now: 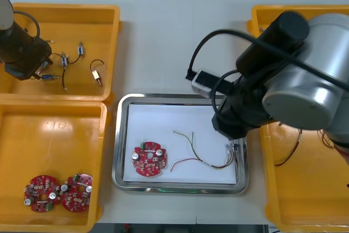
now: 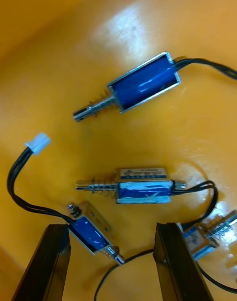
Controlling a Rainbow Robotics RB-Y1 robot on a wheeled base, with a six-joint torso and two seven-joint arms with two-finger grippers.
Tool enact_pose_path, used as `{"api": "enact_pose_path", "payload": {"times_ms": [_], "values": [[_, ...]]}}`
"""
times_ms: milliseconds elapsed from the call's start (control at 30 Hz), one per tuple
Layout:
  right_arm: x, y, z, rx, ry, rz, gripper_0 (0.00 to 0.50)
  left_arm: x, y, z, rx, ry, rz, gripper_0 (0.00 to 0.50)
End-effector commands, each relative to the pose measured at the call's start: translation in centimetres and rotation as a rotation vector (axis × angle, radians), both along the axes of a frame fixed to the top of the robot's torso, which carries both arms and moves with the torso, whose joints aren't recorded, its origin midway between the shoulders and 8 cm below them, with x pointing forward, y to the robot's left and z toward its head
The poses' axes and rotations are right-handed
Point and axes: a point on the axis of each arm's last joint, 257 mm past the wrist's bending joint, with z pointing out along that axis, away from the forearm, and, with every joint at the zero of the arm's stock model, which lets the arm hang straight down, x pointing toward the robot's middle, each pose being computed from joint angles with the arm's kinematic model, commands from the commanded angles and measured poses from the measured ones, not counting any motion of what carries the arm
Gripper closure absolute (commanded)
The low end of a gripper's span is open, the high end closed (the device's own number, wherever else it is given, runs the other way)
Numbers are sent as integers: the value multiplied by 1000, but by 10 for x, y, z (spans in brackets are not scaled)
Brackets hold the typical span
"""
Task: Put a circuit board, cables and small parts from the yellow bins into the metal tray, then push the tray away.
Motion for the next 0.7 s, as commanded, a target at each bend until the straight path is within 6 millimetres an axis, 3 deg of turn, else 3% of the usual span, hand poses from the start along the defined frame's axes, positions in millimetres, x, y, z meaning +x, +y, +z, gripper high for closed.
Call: {"api": "enact_pose_path", "payload": {"times_ms": [33, 267, 700], "values": [[30, -30, 46, 47, -48, -92, 0, 7, -16, 10, -30, -3, 22, 0], [67, -74, 84, 98, -71, -237, 0, 5, -16, -4, -20, 6, 15, 0], [123, -143, 120, 106, -115, -493, 0, 2, -16, -17, -7, 16, 5, 0]]}}
